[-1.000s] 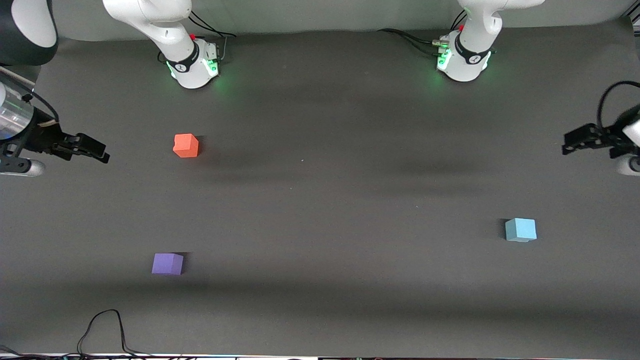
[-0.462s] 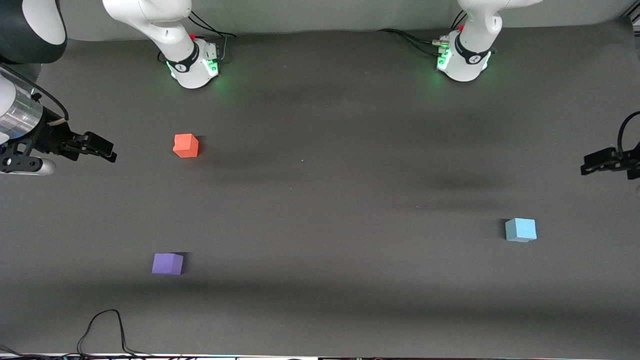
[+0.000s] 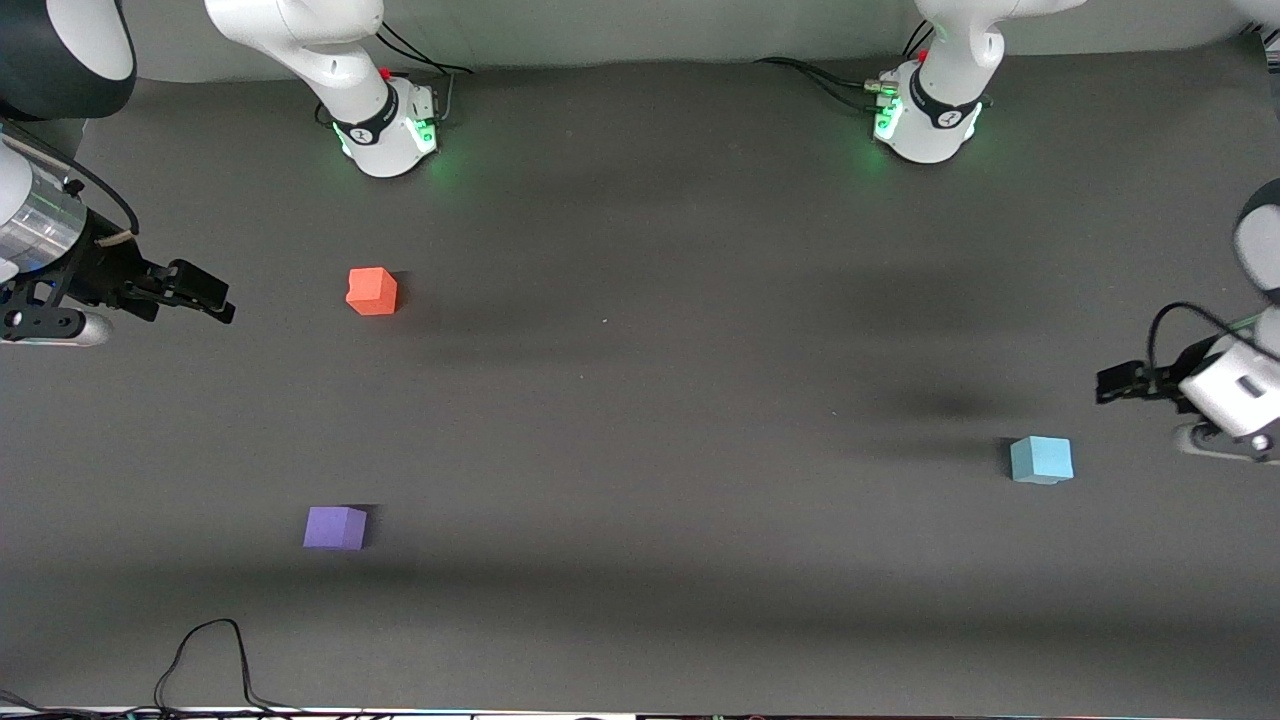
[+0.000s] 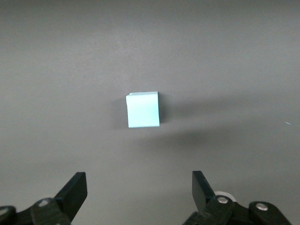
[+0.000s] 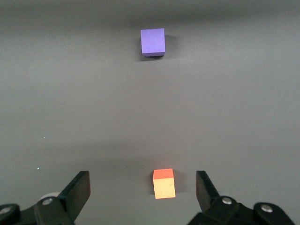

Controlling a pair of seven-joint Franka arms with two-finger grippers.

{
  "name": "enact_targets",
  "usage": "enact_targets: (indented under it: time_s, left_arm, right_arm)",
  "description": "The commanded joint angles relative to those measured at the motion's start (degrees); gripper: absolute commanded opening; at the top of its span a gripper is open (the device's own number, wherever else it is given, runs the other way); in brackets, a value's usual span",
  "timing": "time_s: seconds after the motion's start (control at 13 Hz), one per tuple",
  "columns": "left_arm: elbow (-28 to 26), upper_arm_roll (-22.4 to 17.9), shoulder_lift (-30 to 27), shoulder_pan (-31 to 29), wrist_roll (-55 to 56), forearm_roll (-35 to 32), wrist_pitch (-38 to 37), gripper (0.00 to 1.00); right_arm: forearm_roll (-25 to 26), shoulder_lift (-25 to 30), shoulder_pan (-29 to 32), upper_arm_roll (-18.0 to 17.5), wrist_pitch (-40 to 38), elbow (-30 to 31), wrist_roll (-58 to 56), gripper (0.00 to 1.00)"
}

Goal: Place blue block between orange and purple blocks
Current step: 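Lower the left gripper over the light blue block and close on it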

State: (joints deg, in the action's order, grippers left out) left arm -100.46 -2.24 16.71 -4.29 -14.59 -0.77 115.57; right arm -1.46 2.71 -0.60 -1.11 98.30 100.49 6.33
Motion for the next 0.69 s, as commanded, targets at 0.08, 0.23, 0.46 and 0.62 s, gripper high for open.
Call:
enact_targets:
  time_s: [0.08, 0.23, 0.46, 0.62]
  left_arm:
    - [-5.36, -0.22, 5.68, 0.16, -0.18, -0.11, 12.55, 1.0]
    - [-5.36, -0.22, 9.37, 0.08, -0.27, -0.11, 16.25, 1.0]
    - [-5.36, -0.22, 14.82, -0.19, -0.35, -0.11, 21.96, 1.0]
    - [-5.27, -0.22, 17.03, -0.01, -0.44, -0.02, 24.52, 1.0]
  right_arm:
    - [-0.47, 1.06, -0.63, 0.5, -0.03, 0.32, -0.79, 1.0]
    - [-0.47, 2.11, -0.63, 0.5, -0.47, 0.67, -0.79, 1.0]
    - [-0.47, 2.38, -0.63, 0.58, -1.36, 0.5, -0.79, 1.0]
    - [-0.47, 2.3, -0.63, 0.5, -0.92, 0.5, -0.97, 1.0]
